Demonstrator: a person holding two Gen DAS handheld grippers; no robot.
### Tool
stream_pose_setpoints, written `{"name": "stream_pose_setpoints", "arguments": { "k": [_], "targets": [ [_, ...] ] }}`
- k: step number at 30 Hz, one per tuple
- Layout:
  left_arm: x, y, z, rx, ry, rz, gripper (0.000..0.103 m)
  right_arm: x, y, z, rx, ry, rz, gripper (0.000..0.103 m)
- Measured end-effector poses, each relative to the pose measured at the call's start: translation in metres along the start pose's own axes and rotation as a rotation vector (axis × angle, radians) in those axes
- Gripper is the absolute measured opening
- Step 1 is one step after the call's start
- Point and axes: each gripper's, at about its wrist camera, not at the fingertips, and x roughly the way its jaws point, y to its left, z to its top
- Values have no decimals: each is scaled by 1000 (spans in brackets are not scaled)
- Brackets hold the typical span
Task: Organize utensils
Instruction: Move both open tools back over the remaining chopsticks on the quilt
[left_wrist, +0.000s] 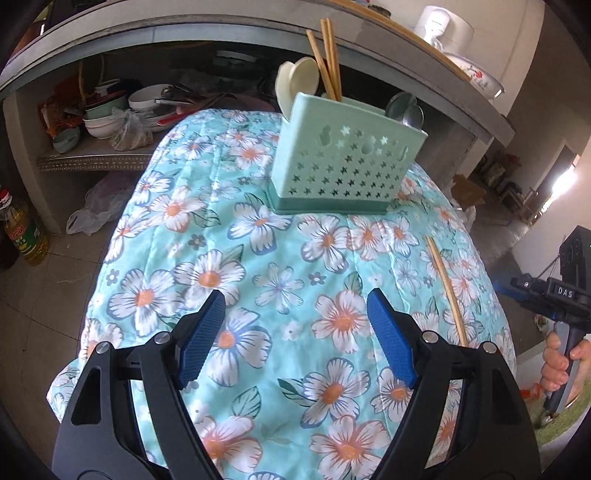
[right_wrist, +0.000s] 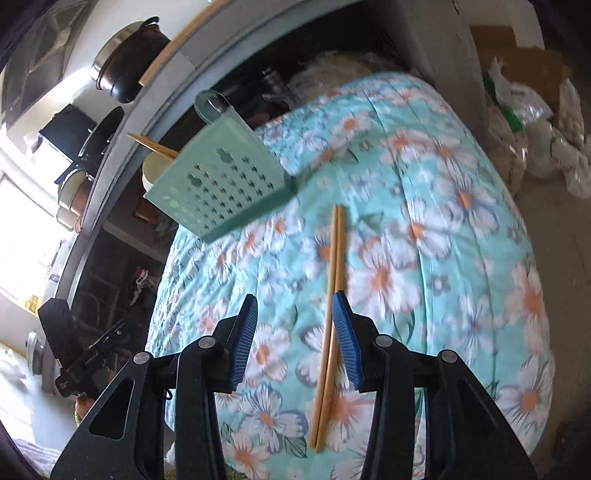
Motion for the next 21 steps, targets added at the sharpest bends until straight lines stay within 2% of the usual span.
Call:
{"name": "stream_pose_setpoints", "arguments": {
  "k": [3,6,21],
  "targets": [
    [14,-17,-5,33,41,-20,75,15,-19,-22,73,40,20,35],
    [24,-33,-8,69,72,-31,75,26,-27,-29,100,57,28,30],
    [46,-75,-17,117,155,-50,75,48,-49,-23,180,70,126,7]
  ]
}}
